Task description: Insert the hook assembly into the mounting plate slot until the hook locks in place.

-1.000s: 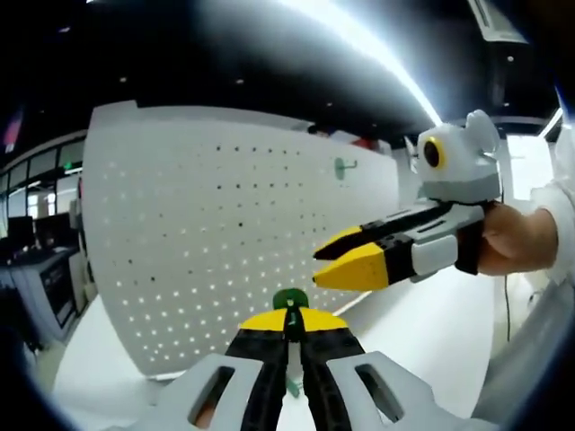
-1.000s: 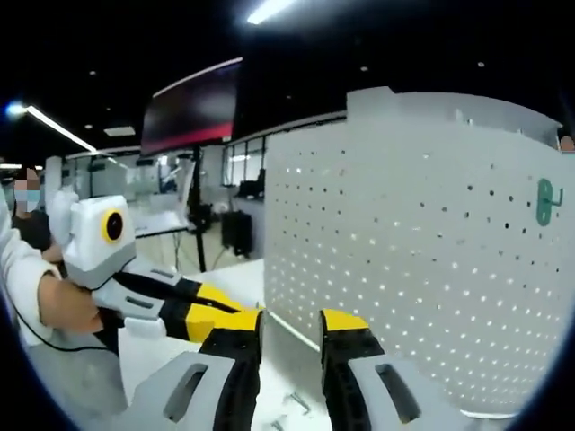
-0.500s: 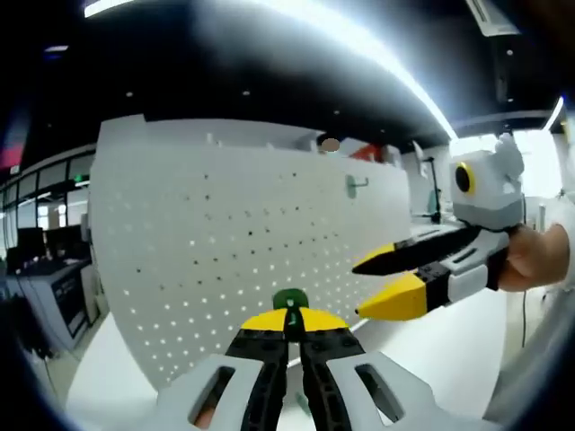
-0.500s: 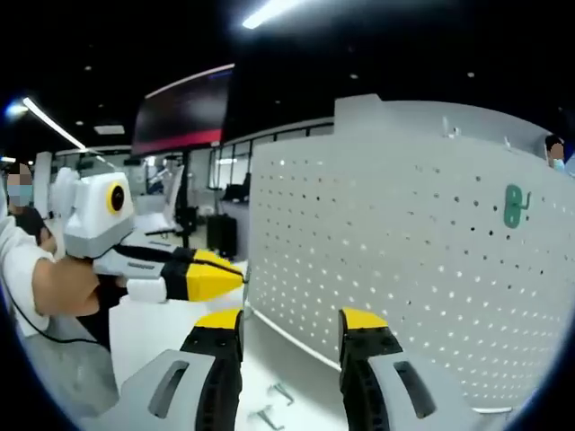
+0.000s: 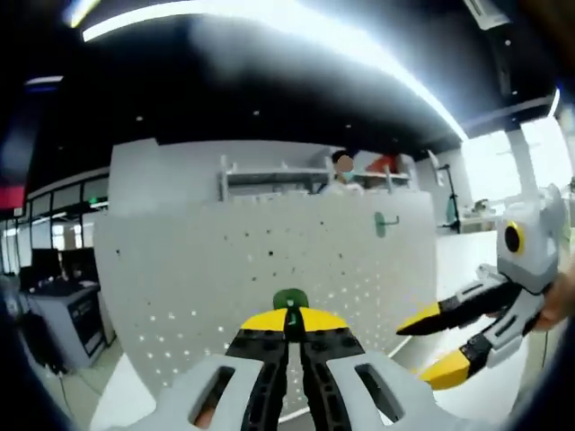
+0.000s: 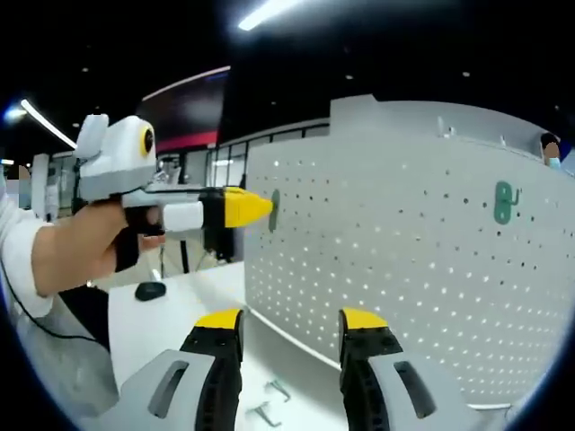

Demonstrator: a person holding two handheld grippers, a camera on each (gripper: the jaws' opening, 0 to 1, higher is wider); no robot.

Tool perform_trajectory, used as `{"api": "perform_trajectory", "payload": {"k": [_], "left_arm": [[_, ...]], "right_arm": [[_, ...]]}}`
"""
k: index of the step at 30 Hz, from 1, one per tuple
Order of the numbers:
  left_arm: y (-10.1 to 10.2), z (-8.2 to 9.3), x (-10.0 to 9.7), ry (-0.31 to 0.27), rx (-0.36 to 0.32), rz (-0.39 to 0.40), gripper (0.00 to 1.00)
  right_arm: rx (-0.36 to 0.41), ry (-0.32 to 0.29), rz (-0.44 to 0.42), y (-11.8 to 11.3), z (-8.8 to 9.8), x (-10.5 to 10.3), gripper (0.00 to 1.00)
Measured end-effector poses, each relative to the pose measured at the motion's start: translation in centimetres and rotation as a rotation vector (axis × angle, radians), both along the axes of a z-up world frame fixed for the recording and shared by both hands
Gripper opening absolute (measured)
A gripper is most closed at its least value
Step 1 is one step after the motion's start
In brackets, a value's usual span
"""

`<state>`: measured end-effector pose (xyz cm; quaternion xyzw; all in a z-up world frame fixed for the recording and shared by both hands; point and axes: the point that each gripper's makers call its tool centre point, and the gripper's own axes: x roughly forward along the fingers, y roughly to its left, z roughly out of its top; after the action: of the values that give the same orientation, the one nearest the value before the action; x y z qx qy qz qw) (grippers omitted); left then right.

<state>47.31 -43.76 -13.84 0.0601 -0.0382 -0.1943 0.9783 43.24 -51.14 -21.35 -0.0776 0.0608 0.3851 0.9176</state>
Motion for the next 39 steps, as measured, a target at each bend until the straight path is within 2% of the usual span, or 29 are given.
{"api": "perform_trajectory", "payload": {"k": [12, 18, 28, 32, 39], "left_arm": [[0.3, 3.0, 2.9, -0.055, 0.006, 0.094, 0.03], [0.1, 3.9, 4.2, -0.075, -0.025, 0.127, 0.03], [0.3, 4.5, 6.4, -0.089, -0.067, 0.189, 0.03], [0.1, 4.2, 6.8, -0.102, -0.006, 0.215, 0.03], [0.4, 4.3, 7.3, -0.108, -0.009, 0.241, 0.03]], "right_arm": [[0.002, -0.004, 0.0, -0.1, 0.2, 0.0, 0.42], [0.002, -0.003, 0.007, 0.1, 0.2, 0.0, 0.42], [-0.001, 0.005, 0.009, 0.1, -0.1, 0.1, 0.42], [0.003, 0.007, 0.007, -0.1, -0.1, 0.2, 0.41], [0.003, 0.01, 0.0, -0.5, -0.2, 0.3, 0.41]]}}
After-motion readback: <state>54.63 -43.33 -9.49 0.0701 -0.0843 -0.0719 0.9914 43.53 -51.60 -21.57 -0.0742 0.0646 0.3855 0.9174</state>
